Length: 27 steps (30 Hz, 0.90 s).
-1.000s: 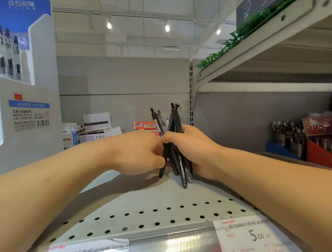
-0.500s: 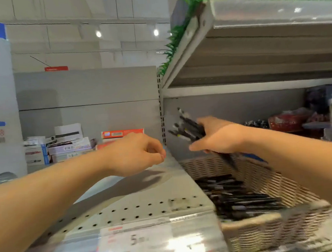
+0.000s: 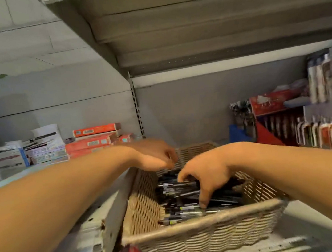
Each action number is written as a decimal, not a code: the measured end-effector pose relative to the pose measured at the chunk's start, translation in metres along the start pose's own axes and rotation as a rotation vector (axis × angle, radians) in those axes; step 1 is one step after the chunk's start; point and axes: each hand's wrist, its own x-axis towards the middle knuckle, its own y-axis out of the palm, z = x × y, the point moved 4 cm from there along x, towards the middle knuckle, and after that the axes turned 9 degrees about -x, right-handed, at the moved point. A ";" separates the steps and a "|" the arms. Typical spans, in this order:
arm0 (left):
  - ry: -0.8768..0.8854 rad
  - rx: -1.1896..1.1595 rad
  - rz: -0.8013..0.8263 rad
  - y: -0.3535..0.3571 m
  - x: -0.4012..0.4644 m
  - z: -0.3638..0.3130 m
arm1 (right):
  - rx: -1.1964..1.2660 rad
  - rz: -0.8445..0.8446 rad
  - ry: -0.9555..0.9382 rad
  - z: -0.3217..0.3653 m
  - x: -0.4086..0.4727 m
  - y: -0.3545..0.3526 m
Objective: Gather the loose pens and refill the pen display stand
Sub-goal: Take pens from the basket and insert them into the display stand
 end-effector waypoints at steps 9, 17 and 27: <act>-0.077 -0.038 0.034 0.021 0.038 0.018 | 0.373 0.143 -0.064 -0.034 -0.006 -0.015; -0.104 0.089 0.191 0.044 0.076 0.030 | 0.385 -0.272 0.172 -0.093 0.028 -0.012; -0.038 0.037 0.264 0.046 0.102 0.043 | 0.207 -0.209 0.155 -0.106 0.053 0.018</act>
